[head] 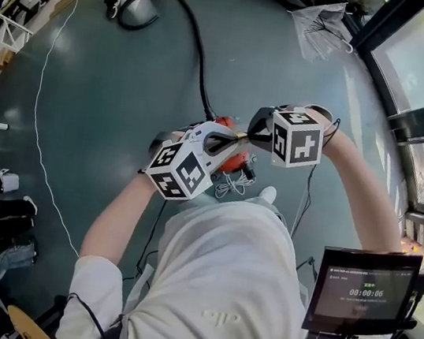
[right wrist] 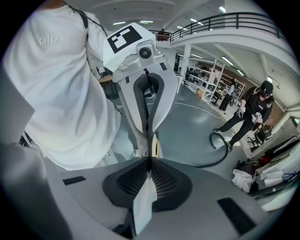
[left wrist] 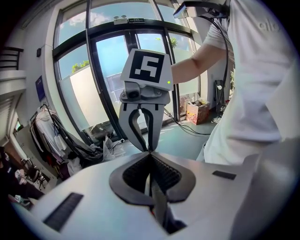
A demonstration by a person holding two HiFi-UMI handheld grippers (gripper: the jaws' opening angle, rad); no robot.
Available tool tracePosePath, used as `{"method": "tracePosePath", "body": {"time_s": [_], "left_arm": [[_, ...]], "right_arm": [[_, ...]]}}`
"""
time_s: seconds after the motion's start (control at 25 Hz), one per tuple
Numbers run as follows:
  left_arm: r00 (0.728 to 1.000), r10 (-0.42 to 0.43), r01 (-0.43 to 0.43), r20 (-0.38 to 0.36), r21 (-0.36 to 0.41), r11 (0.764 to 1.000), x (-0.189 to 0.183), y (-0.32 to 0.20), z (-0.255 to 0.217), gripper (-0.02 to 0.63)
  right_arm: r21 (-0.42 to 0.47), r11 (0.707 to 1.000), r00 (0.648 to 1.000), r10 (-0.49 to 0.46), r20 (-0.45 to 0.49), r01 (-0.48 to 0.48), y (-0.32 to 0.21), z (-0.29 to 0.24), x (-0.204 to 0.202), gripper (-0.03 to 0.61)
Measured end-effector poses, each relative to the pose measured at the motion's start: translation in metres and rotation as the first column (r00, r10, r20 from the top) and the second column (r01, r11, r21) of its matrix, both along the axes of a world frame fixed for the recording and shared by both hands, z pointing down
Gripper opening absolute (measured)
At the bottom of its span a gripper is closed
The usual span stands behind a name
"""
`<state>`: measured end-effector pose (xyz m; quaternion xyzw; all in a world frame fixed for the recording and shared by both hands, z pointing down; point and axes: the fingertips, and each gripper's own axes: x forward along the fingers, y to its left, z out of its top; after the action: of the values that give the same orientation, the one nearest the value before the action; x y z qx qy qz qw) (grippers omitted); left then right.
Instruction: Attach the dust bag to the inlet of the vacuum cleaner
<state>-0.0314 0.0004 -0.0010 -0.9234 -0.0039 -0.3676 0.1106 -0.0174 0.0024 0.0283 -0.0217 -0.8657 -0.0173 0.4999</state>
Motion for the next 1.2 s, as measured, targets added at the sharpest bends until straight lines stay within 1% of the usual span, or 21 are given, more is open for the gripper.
{"method": "tracePosePath", "body": {"time_s": [0.08,0.16,0.28,0.4,0.6,0.72,0.8,0.88,0.96,1.12,1.2], "left_arm": [[1.000,0.007,-0.007,0.013,0.004,1.000,0.000,0.002,0.004,0.011],[1.000,-0.002,0.002,0.022,-0.003,1.000,-0.003,0.002,0.009,0.011],[0.999,-0.049,0.049,0.012,-0.068,0.996,-0.008,0.000,0.018,0.011],[0.996,-0.086,0.085,0.002,-0.142,0.986,-0.010,0.008,0.032,0.011],[0.996,-0.090,0.092,0.017,-0.200,0.975,-0.006,0.029,0.053,0.011],[0.996,-0.087,0.091,0.025,-0.242,0.966,-0.001,0.043,0.067,0.011],[0.996,-0.081,0.088,0.034,-0.299,0.950,0.002,0.054,0.095,0.011],[0.996,-0.074,0.086,0.045,-0.378,0.922,0.005,0.063,0.136,0.011],[0.996,-0.070,0.086,0.052,-0.439,0.894,0.011,0.076,0.166,0.011],[0.994,-0.089,0.108,0.062,-0.505,0.856,0.019,0.121,0.184,0.011],[0.991,-0.111,0.136,0.078,-0.539,0.831,0.022,0.141,0.204,0.011]], "right_arm": [[0.007,1.000,1.000,-0.007,-0.012,0.007,0.003,0.005,-0.001,0.029],[0.010,1.000,1.000,0.004,-0.005,-0.004,0.003,0.007,-0.002,0.029],[0.006,0.999,0.999,0.035,0.017,-0.035,0.002,0.007,-0.002,0.028],[-0.010,0.999,0.998,0.050,0.025,-0.050,0.009,0.011,0.000,0.028],[-0.035,0.998,0.998,0.061,0.003,-0.060,0.030,0.030,0.005,0.026],[-0.074,0.993,0.996,0.087,0.001,-0.087,0.046,0.047,0.008,0.023],[-0.131,0.986,0.995,0.101,0.001,-0.100,0.058,0.075,0.010,0.023],[-0.205,0.973,0.994,0.113,-0.001,-0.111,0.068,0.115,0.014,0.023],[-0.260,0.958,0.993,0.120,-0.008,-0.118,0.079,0.143,0.020,0.023],[-0.303,0.946,0.993,0.114,-0.028,-0.117,0.122,0.158,0.029,0.023],[-0.318,0.941,0.993,0.113,-0.032,-0.117,0.142,0.177,0.032,0.023]]}}
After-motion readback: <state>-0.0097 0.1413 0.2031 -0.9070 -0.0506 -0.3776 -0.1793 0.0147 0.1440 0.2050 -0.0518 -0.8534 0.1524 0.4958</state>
